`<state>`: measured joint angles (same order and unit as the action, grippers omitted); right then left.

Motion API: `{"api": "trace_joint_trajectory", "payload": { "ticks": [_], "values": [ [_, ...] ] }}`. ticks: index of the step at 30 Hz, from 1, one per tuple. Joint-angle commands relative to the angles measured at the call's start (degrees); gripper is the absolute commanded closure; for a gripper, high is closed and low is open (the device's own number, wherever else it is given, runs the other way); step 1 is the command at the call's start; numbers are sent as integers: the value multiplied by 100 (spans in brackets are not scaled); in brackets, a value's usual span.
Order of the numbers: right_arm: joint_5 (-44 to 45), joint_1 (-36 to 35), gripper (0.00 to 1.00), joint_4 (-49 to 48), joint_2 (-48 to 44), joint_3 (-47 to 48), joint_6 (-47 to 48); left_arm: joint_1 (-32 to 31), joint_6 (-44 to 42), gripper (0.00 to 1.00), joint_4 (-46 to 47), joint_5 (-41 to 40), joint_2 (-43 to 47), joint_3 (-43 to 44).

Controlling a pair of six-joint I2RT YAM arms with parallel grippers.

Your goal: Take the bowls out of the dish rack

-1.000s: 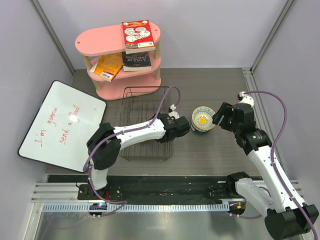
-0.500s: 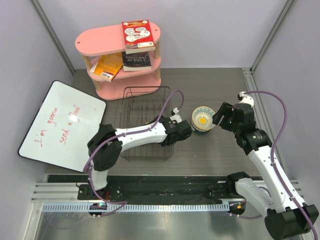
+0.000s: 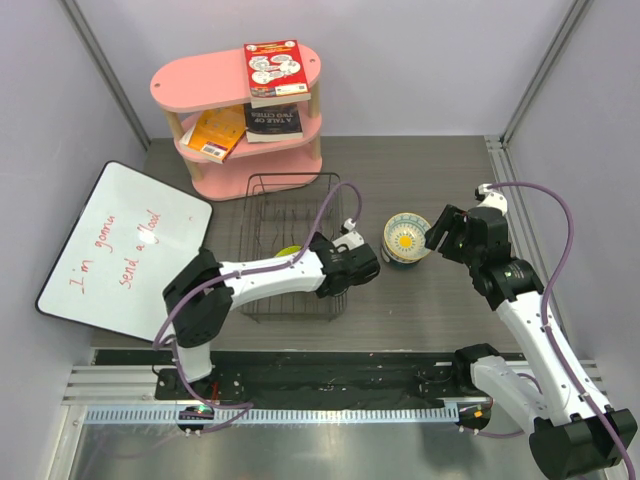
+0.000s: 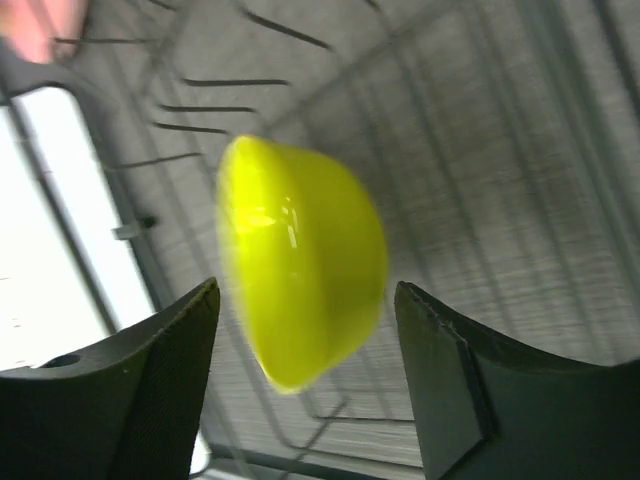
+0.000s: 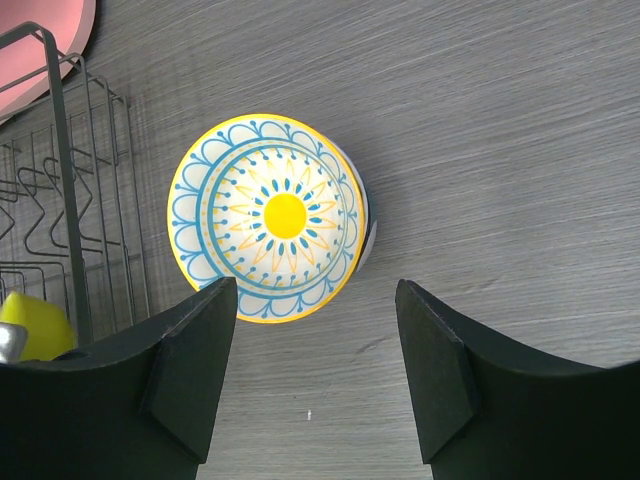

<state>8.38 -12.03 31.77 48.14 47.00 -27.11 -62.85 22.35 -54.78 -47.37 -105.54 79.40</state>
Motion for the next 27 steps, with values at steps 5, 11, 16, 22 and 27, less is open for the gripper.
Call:
{"api": "trace_joint_trajectory", "payload": {
  "ticks": [5, 11, 16, 22, 27],
  "values": [
    [-38, -1, 30, -154, -68, 11, -13, -113, 244, 22, 697, 1029, 59, -346],
    [-135, -1, 31, -153, -85, 28, 31, -166, 332, 22, 855, 1002, 410, -442],
    [-135, -1, 31, -154, -103, 72, 75, -166, 314, 20, 1066, 993, 876, -504],
    [-144, -1, 31, -154, -112, 90, 66, -87, 121, 19, 1058, 1072, 1096, -478],
    [-275, -1, 31, -145, -138, 204, 136, -78, 68, 19, 1390, 1510, 1517, -776]
  ]
}}
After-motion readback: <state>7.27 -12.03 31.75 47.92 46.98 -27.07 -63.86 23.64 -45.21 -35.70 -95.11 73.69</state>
